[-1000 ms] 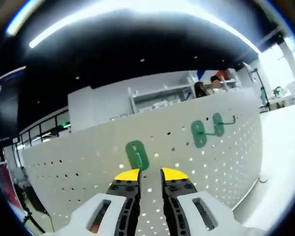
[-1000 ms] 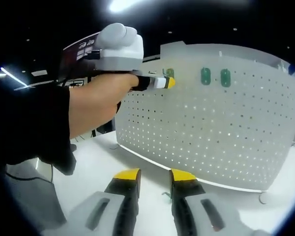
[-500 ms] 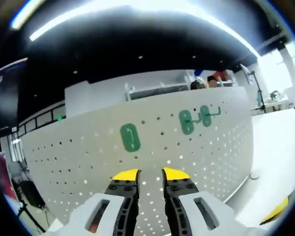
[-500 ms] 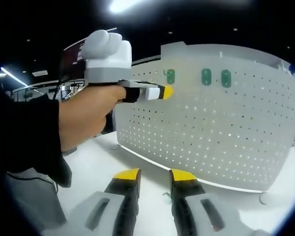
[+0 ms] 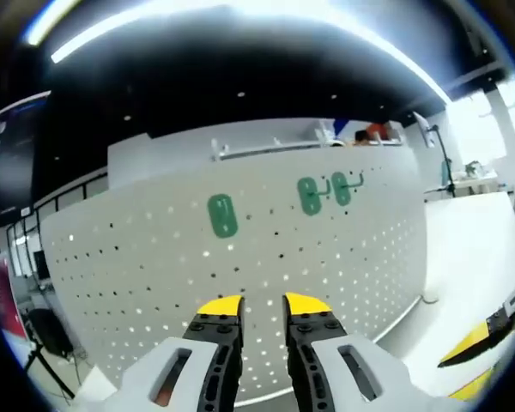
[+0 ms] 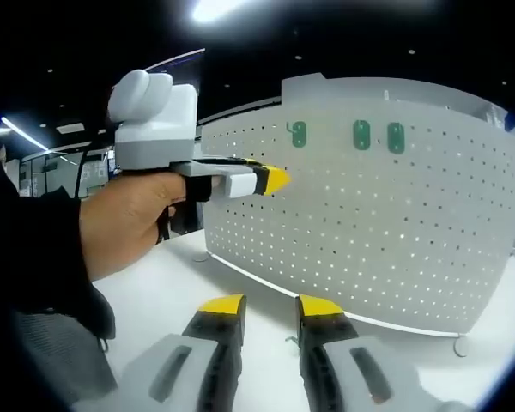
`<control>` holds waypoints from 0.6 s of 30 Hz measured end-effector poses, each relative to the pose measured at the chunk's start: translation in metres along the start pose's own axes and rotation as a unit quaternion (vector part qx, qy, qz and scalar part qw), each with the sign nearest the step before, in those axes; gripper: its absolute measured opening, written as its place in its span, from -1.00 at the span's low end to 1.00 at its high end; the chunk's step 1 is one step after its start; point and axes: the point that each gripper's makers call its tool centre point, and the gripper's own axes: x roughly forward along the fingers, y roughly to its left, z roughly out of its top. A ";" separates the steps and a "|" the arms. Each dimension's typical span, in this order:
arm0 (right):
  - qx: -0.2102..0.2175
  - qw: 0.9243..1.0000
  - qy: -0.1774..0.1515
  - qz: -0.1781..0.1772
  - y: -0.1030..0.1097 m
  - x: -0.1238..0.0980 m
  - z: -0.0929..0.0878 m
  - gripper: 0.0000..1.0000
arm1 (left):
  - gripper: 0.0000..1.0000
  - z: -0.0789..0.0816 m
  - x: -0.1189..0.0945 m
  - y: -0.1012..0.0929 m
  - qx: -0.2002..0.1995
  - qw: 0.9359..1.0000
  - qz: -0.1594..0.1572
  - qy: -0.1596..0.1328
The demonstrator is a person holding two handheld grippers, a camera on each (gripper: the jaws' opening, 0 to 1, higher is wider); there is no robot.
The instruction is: Insert the hook assembly into the mounting plate slot until the hook locks in place.
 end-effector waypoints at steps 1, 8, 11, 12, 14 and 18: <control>0.000 1.000 0.000 0.000 0.000 0.000 0.000 -0.58 | -0.64 -0.001 -0.001 -0.001 0.000 1.000 -0.001 0.001; 0.000 1.000 0.000 0.001 0.001 0.000 0.000 -0.58 | -0.64 -0.010 -0.014 -0.003 0.003 1.000 -0.010 0.008; -0.001 1.000 0.002 0.001 0.001 0.000 -0.001 -0.58 | -0.64 -0.013 -0.019 -0.002 0.005 1.000 -0.012 0.011; -0.002 1.000 0.002 0.001 0.001 0.000 -0.001 -0.58 | -0.64 -0.015 -0.021 -0.001 0.006 1.000 -0.012 0.012; -0.002 1.000 0.002 0.001 0.001 0.000 -0.001 -0.58 | -0.64 -0.017 -0.025 0.000 0.007 1.000 -0.012 0.013; -0.003 1.000 0.001 -0.001 0.000 -0.001 -0.001 -0.58 | -0.64 -0.023 -0.032 0.001 0.010 1.000 -0.013 0.018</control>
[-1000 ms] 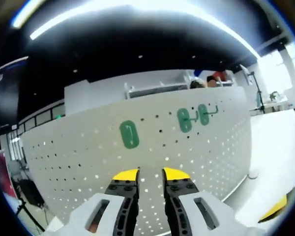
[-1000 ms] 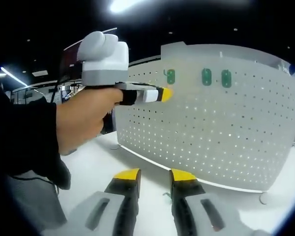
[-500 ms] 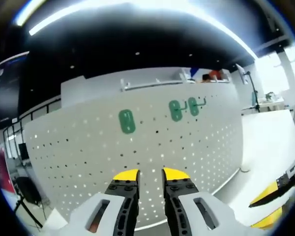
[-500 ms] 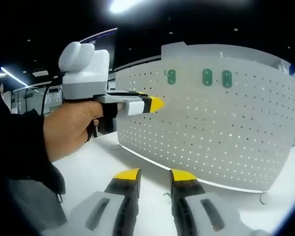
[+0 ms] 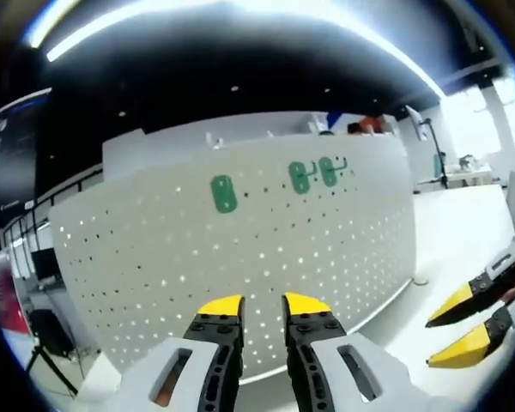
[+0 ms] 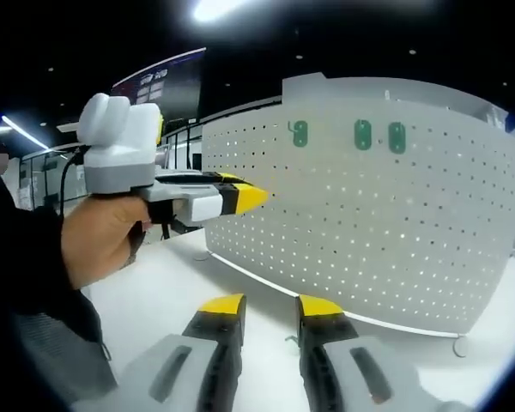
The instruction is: Insert the hook assembly into the mounting plate slot until the hook locks in place.
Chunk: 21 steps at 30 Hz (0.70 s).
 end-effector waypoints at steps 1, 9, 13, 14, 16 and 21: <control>0.000 1.000 0.000 -0.001 0.000 0.000 0.000 -0.58 | -0.64 -0.003 -0.002 0.000 0.001 1.000 -0.001 0.003; -0.002 1.000 0.005 0.001 0.002 0.001 -0.003 -0.58 | -0.66 -0.017 -0.012 0.000 -0.001 1.000 -0.004 0.015; -0.003 1.000 0.009 0.001 0.001 0.002 -0.005 -0.58 | -0.66 -0.020 -0.016 -0.003 0.002 1.000 -0.008 0.014; -0.003 1.000 0.009 0.001 0.001 0.002 -0.005 -0.58 | -0.66 -0.021 -0.017 -0.004 0.002 1.000 -0.009 0.015; -0.003 1.000 0.011 0.000 0.000 0.002 -0.006 -0.58 | -0.66 -0.023 -0.019 -0.005 0.001 1.000 -0.011 0.016; -0.004 1.000 0.014 -0.004 -0.002 0.003 -0.007 -0.58 | -0.67 -0.029 -0.021 -0.004 -0.001 1.000 -0.013 0.020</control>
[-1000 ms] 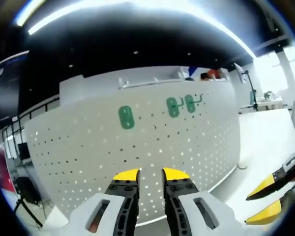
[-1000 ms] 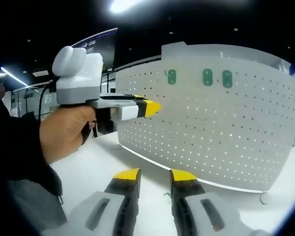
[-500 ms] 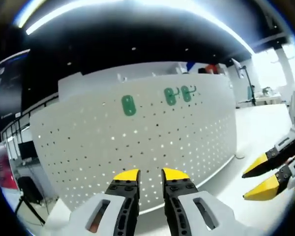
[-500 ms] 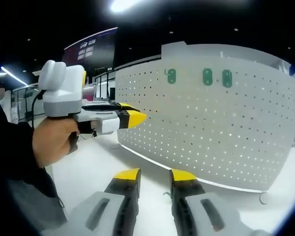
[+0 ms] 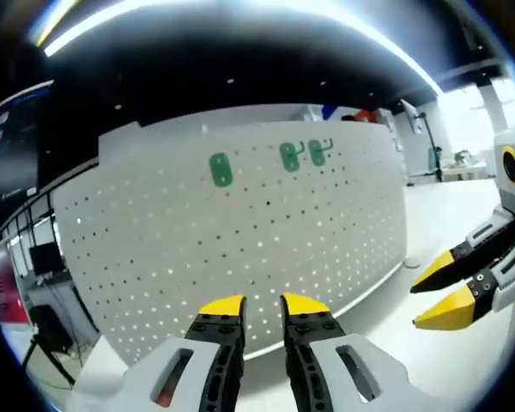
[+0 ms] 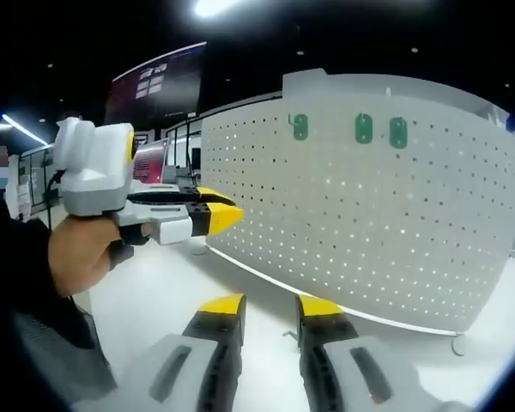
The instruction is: Insert the hook assembly into the mounting plate slot until the hook locks in place.
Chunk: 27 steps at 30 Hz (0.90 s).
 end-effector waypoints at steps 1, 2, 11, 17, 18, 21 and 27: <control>0.000 1.000 0.001 -0.002 -0.001 0.000 0.000 -0.58 | -0.67 0.000 -0.001 0.000 0.000 1.000 -0.001 0.000; 0.000 1.000 0.001 -0.002 -0.002 0.000 0.000 -0.58 | -0.67 0.000 -0.001 -0.001 0.000 1.000 -0.002 -0.001; -0.006 1.000 0.017 -0.015 -0.011 0.005 -0.007 -0.58 | -0.68 -0.001 -0.002 -0.001 -0.003 1.000 -0.006 -0.006; -0.004 0.999 0.031 -0.025 -0.021 0.010 -0.016 -0.58 | -0.69 -0.002 -0.002 -0.002 -0.003 1.000 -0.009 -0.008; -0.004 0.999 0.033 -0.026 -0.021 0.012 -0.017 -0.58 | -0.69 -0.002 -0.002 -0.002 -0.003 1.000 -0.010 -0.008; -0.004 0.999 0.044 -0.028 -0.023 0.016 -0.024 -0.58 | -0.69 -0.003 -0.002 -0.003 -0.003 1.000 -0.012 -0.008; -0.008 0.998 0.060 -0.031 -0.029 0.025 -0.031 -0.58 | -0.69 -0.004 -0.002 -0.002 -0.005 1.000 -0.013 -0.008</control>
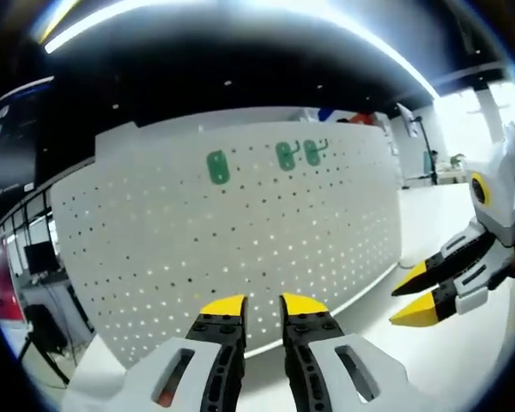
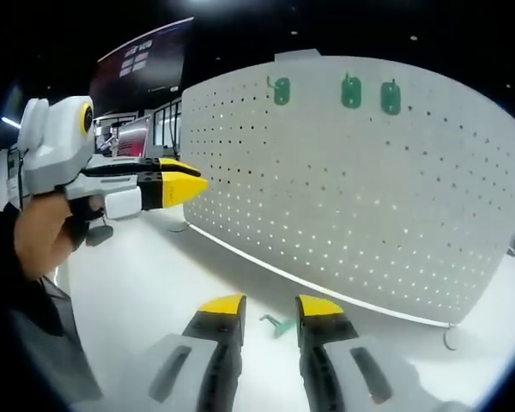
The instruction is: Insert the hook assembly into the mounting plate slot until the hook locks in place.
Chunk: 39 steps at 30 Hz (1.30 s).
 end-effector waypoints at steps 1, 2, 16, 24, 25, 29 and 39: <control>-0.001 1.000 0.004 -0.002 -0.002 0.003 -0.002 -0.58 | -0.69 0.000 0.000 0.000 -0.001 1.000 0.000 0.000; -0.001 1.000 0.005 -0.002 -0.003 0.003 -0.003 -0.58 | -0.69 0.000 0.000 0.001 -0.001 1.000 0.000 0.000; -0.001 0.999 0.049 -0.005 -0.015 0.030 -0.030 -0.58 | -0.70 -0.003 0.002 0.000 -0.008 1.000 -0.005 0.003; 0.000 0.998 0.061 -0.005 -0.018 0.038 -0.039 -0.58 | -0.72 -0.005 0.002 -0.001 -0.010 1.000 -0.010 0.004; -0.001 0.998 0.063 -0.006 -0.018 0.039 -0.039 -0.58 | -0.72 -0.005 0.002 -0.001 -0.011 1.000 -0.010 0.005; -0.001 0.998 0.070 -0.005 -0.018 0.042 -0.045 -0.58 | -0.74 -0.006 0.002 -0.001 -0.014 1.000 -0.015 0.005; -0.002 0.995 0.095 0.001 -0.015 0.053 -0.064 -0.57 | -0.73 -0.010 0.004 -0.006 -0.017 0.999 -0.028 0.010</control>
